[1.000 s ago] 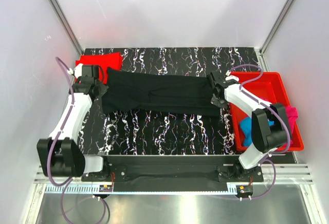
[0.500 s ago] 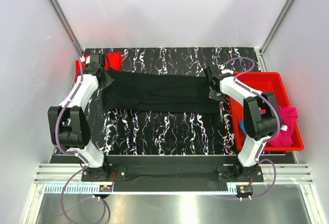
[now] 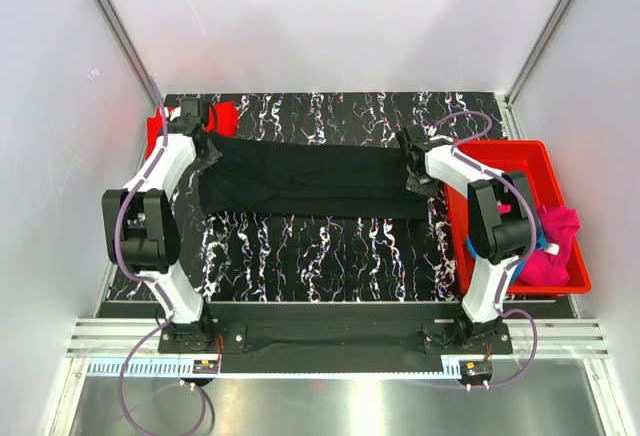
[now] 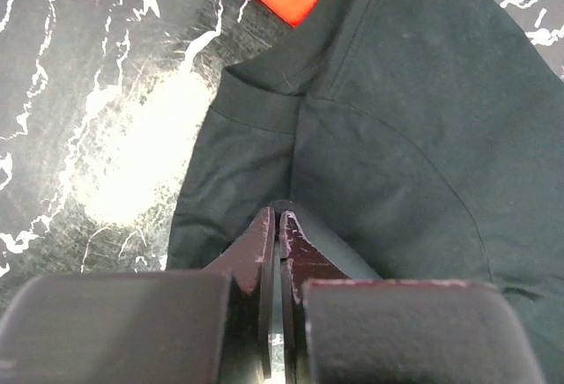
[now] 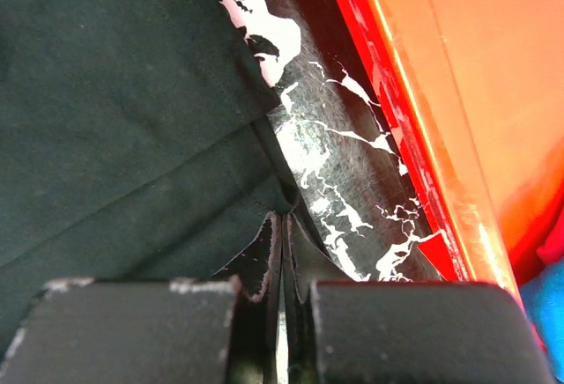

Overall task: Fold and stack the t-shirts
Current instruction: Fold the tshirt

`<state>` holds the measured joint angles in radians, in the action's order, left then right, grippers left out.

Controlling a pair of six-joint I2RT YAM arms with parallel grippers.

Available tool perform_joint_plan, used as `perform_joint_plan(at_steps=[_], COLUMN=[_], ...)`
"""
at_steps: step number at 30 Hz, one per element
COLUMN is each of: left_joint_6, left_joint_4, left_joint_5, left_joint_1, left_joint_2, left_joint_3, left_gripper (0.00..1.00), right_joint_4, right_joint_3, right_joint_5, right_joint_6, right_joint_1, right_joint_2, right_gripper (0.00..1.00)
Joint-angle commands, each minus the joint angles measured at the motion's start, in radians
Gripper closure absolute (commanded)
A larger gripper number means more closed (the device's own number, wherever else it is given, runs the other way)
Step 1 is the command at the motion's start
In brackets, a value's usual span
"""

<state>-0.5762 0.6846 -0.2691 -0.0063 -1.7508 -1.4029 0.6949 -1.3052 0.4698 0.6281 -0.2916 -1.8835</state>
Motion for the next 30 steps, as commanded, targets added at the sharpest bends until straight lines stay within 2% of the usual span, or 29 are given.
perform_joint_plan(at_steps=[1,9,15,19,23,30], left_joint_6=[0.003,-0.016,-0.017,-0.007,0.019,0.038], left_joint_4=[0.001,-0.017,0.065,0.046,-0.019,-0.023], left_joint_5=[-0.064,-0.159,-0.188,-0.243,-0.228,-0.107], left_joint_1=[0.005,0.005,0.005,0.005,0.005,0.005], left_joint_2=[-0.032,0.013,-0.001,0.06,0.068,-0.035], left_joint_3=[-0.068,-0.034,-0.099,-0.085,-0.057,-0.105], left_gripper=[1.0,1.0,1.0,1.0,1.0,1.0], right_joint_4=[0.002,0.011,0.071,0.083,0.081,0.054], right_joint_3=[-0.039,-0.046,-0.103,-0.105,-0.124,-0.131], right_joint_5=[0.046,0.035,0.044,0.056,0.056,0.05], right_joint_6=[-0.007,-0.004,0.001,0.004,-0.005,-0.018], right_joint_1=[0.012,0.014,0.014,0.016,0.017,0.02], right_joint_2=[-0.011,0.009,0.014,0.038,0.014,-0.035], right_gripper=[1.0,1.0,1.0,1.0,1.0,1.0])
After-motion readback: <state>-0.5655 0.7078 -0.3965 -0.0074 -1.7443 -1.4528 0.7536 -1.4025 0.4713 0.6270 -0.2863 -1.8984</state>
